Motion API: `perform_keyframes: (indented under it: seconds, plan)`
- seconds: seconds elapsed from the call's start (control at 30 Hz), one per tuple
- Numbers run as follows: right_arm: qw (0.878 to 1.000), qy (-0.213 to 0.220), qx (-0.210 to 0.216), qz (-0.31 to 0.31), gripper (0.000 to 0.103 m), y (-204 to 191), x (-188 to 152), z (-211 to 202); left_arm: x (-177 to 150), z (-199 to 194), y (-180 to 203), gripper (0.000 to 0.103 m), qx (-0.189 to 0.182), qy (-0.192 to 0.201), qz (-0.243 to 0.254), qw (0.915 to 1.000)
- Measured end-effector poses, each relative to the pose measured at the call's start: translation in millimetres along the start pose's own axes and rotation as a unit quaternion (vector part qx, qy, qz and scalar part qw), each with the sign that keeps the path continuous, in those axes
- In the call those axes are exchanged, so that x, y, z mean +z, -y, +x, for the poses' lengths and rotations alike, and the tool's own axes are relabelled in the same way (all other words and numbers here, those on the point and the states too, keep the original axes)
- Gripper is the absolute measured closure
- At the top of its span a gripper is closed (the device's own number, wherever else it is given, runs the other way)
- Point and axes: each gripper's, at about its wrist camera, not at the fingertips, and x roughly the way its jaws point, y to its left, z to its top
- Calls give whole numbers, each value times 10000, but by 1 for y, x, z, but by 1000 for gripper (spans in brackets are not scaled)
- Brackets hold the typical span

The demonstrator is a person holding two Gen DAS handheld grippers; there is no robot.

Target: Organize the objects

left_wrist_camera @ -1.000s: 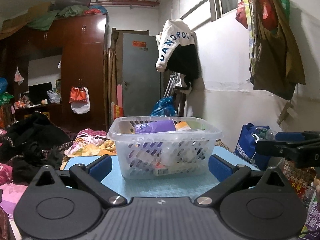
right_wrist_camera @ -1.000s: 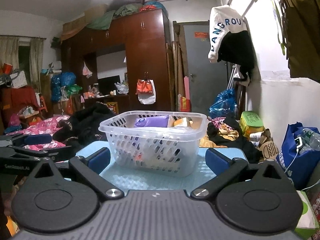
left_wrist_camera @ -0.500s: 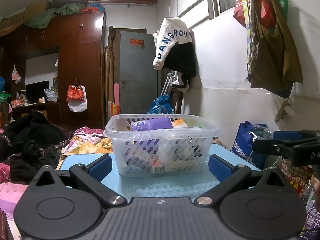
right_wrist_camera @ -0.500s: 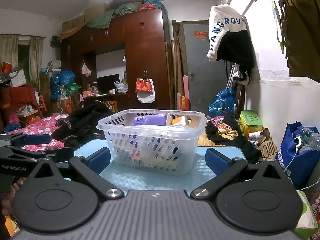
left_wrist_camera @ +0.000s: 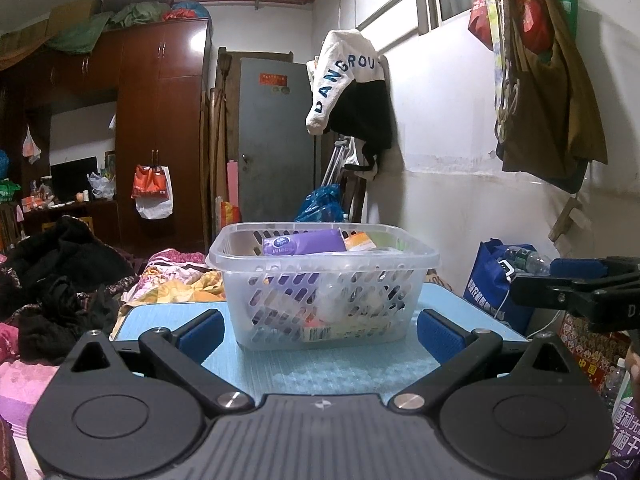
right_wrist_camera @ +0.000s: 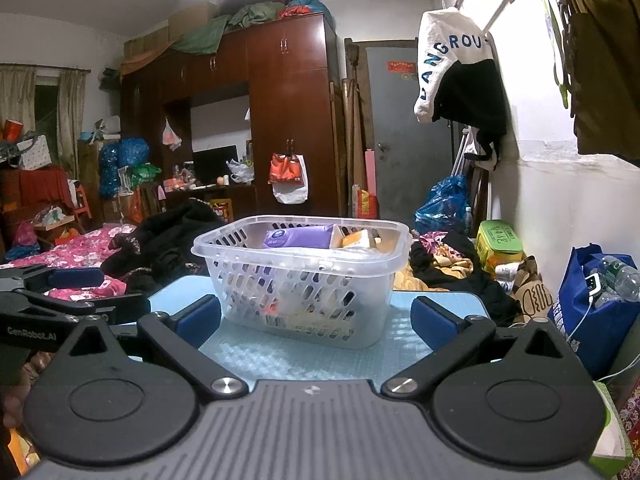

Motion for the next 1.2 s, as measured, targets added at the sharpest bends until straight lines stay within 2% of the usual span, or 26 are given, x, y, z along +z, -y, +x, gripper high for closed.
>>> perform_keyframes:
  seconds: [1.2]
  plan:
    - [10000, -16, 3, 2, 0, 1, -6, 3, -4, 5, 6, 0, -152, 73, 78, 9998]
